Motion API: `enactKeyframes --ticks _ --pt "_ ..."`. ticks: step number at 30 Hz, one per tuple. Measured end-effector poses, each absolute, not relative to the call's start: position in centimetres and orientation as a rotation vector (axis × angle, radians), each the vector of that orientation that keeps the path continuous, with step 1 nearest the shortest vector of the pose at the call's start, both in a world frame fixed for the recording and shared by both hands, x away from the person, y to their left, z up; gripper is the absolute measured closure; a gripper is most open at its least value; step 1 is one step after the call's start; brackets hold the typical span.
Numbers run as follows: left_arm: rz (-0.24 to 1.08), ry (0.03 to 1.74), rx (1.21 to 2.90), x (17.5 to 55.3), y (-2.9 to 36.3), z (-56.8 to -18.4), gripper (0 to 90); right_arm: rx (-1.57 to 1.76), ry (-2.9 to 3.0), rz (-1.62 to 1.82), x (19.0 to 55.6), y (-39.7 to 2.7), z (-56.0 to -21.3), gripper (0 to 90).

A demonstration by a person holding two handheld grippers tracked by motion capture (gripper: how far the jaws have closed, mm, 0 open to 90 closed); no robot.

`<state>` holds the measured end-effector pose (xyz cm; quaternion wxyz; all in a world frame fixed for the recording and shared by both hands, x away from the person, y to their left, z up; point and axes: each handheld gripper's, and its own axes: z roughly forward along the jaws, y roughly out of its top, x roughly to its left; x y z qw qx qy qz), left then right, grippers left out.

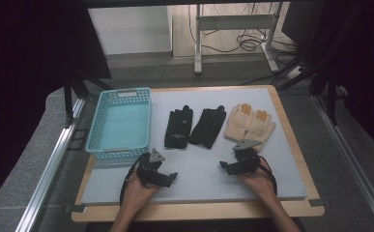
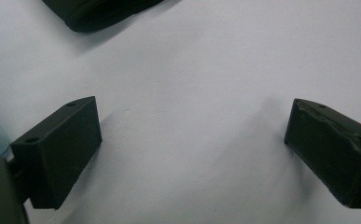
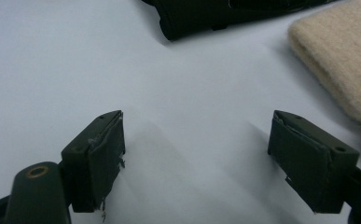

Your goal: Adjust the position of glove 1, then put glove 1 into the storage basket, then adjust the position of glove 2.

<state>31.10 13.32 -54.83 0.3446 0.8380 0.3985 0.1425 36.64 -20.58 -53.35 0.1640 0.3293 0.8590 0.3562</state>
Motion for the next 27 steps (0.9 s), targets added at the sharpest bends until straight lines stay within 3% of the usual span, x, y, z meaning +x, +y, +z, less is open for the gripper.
enactKeyframes --ticks 27 --pt "0.371 1.036 2.171 31.03 13.36 -54.89 3.2 0.956 2.442 1.007 36.68 -20.58 -53.40 15.0"
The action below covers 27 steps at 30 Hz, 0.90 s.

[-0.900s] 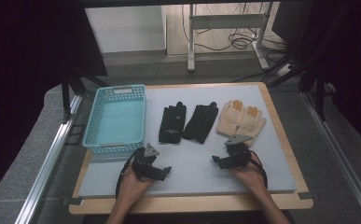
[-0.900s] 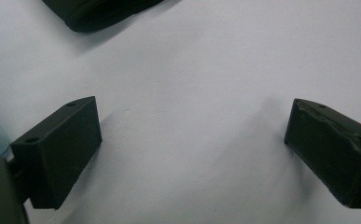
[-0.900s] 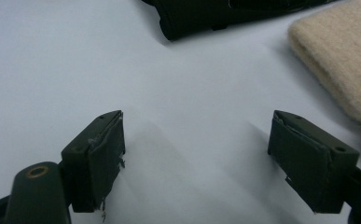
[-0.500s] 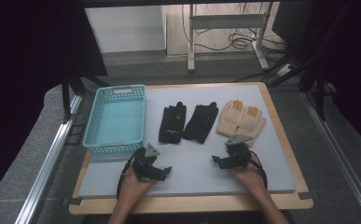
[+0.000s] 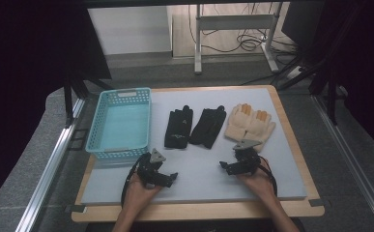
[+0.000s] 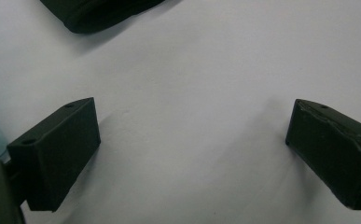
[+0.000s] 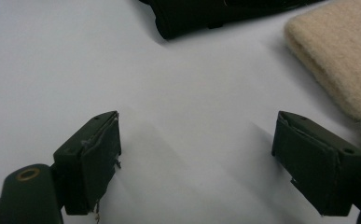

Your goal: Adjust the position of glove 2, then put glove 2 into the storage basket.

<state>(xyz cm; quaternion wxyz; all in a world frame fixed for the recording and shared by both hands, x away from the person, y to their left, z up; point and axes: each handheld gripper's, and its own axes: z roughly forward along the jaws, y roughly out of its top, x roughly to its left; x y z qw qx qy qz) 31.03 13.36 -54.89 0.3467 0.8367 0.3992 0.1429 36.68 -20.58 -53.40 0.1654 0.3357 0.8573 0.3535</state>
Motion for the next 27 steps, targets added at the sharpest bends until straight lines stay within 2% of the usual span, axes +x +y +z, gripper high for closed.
enactKeyframes --ticks 27 --pt "0.371 1.035 2.171 31.0 13.4 -54.9 3.3 1.008 2.437 1.025 37.7 -20.5 -52.6 15.7"
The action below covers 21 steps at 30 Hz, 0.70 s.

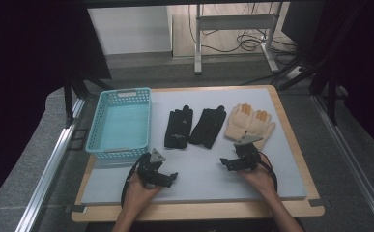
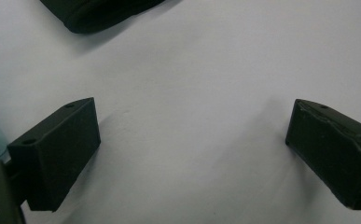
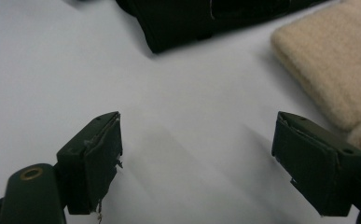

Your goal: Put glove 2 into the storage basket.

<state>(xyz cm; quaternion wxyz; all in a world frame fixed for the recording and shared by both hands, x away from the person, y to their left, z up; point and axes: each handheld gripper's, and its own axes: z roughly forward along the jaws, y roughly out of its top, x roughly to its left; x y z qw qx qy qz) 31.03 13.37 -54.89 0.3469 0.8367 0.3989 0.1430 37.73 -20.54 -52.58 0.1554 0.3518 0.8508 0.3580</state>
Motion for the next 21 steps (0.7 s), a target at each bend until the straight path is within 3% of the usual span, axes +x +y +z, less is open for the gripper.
enactKeyframes --ticks 21 --pt "0.374 1.033 2.169 31.0 13.4 -54.9 3.4 1.042 2.437 1.094 41.5 -18.2 -50.5 16.2"
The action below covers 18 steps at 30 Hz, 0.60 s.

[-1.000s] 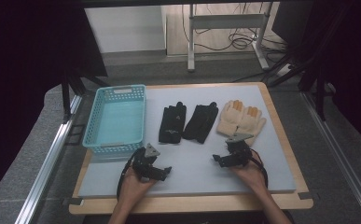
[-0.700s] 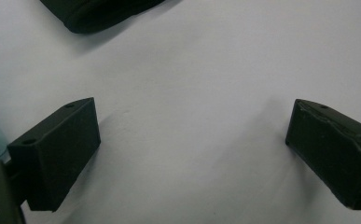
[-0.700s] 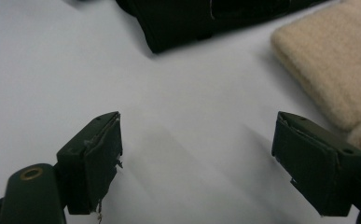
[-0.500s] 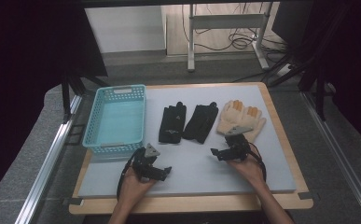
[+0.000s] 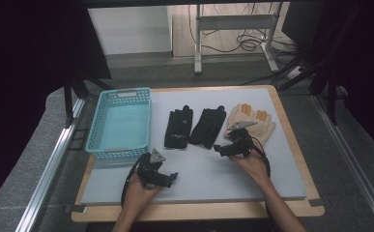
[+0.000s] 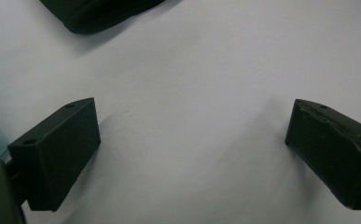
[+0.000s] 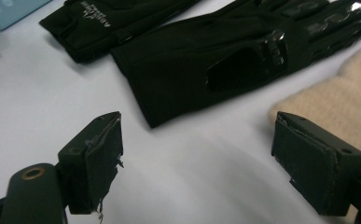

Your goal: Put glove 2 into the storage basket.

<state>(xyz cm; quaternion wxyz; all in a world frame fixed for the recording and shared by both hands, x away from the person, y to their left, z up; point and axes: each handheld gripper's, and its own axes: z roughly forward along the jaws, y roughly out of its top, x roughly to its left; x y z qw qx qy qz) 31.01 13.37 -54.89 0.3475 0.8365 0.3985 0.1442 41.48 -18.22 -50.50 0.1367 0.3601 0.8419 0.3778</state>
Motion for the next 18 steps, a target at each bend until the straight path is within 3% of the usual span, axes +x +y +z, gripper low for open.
enactKeyframes --ticks 7,18 --pt "0.374 1.035 2.168 31.0 13.4 -54.9 3.4 1.000 2.424 1.040 42.7 -17.4 -49.7 18.3" --pt "0.374 1.033 2.171 31.0 13.4 -54.9 3.4 1.027 2.351 1.050 45.9 -16.5 -48.5 37.4"
